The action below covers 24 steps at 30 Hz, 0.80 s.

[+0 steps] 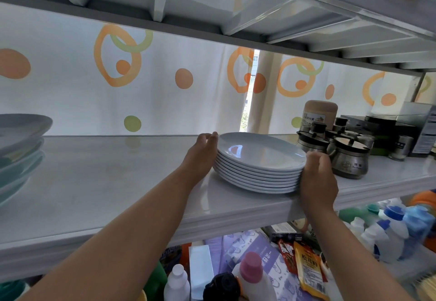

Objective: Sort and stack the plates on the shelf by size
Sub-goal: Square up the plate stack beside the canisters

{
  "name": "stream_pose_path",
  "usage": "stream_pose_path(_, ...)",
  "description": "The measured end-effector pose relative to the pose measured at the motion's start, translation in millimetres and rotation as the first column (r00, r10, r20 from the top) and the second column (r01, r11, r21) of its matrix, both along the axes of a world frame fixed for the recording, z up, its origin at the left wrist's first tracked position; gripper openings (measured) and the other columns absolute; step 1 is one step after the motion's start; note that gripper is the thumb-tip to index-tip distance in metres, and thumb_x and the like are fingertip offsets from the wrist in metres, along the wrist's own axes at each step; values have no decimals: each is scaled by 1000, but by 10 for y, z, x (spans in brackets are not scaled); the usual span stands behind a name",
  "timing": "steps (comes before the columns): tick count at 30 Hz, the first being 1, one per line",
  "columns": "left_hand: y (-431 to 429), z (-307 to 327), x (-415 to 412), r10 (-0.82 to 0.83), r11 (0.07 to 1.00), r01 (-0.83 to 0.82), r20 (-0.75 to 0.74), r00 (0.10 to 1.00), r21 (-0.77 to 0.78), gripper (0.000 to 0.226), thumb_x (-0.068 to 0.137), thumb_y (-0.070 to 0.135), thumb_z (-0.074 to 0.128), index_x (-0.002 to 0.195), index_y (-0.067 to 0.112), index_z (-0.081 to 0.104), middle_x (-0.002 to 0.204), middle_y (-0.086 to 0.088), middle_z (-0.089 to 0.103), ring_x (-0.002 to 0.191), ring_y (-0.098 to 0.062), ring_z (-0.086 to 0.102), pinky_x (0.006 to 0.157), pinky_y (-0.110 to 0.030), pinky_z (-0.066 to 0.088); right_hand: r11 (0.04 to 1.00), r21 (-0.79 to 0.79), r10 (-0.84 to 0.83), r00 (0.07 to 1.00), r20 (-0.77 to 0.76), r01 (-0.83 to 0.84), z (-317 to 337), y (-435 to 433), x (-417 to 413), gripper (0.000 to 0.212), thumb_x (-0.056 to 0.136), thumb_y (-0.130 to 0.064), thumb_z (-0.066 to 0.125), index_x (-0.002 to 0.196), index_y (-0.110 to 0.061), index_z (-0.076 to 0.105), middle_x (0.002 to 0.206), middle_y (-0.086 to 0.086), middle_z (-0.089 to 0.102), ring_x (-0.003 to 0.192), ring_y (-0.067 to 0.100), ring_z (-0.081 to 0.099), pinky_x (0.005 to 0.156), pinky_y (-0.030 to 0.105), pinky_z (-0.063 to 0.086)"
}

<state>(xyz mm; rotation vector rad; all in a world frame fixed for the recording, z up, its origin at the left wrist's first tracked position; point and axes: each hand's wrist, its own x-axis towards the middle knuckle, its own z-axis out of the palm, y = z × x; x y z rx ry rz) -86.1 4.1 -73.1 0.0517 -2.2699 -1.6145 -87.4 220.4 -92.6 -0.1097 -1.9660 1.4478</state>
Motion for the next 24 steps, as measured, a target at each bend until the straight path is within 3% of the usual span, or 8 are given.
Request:
stream_pose_path(2,12,1,-21,-47,999,47,1,999,-4,63,82,57,35,116,9,54,116,-22,60,113,-37,54,100,-49,42,1000,6,7,1000,4,-7,-5,4,3,51,77,-43,26,108,-14,55,91,1,54,86,20,46,74,31,28)
stream_pose_path(4,1,-19,-52,-45,999,46,16,999,-12,50,73,56,39,89,15,63,93,-18,64,95,-37,60,95,-53,46,1000,4,10,1000,-1,-10,-8,9,10,50,76,-42,27,107,-14,56,90,0,54,85,19,47,74,30,29)
stream_pose_path(7,-26,-10,-36,17,1000,-17,-10,1000,21,30,69,46,46,52,21,46,62,-1,46,68,-21,46,87,-52,50,1000,-12,9,1000,-10,-9,-4,20,15,47,77,-40,30,106,-15,58,90,-2,55,86,18,48,74,29,29)
stream_pose_path(9,-29,-4,-12,17,999,-15,-40,999,42,28,67,44,49,51,22,41,62,-3,40,66,-18,41,77,-48,53,1000,-9,8,1000,-4,-8,5,28,12,39,82,-36,35,106,-16,60,91,-3,56,86,17,48,74,29,29)
stream_pose_path(12,3,11,41,-10,999,12,-49,999,49,28,70,37,49,52,21,36,58,0,33,64,-19,32,64,-37,32,999,-30,26,1000,8,-26,9,57,-15,27,91,-26,42,105,-16,63,93,-2,59,88,17,50,74,29,32)
stream_pose_path(16,10,22,60,-18,998,21,-57,998,51,24,69,33,46,52,16,43,58,2,34,64,-19,32,65,-35,29,994,-81,74,997,13,-73,9,86,-28,22,89,-25,46,92,-14,64,86,-1,60,85,18,52,65,30,37)
stream_pose_path(19,23,12,37,-13,997,20,-89,996,69,36,70,35,45,76,6,66,66,-1,52,66,-18,45,68,-34,42,992,-94,89,996,32,-85,45,75,-22,24,89,-26,44,91,-13,63,86,1,59,84,18,49,59,27,36)
stream_pose_path(24,23,51,147,2,1000,-1,-76,997,18,41,81,46,49,83,8,66,74,0,59,78,-18,54,85,-43,49,993,-12,116,991,69,-116,166,0,75,38,91,-29,45,124,-14,58,116,3,59,102,16,48,83,29,35)
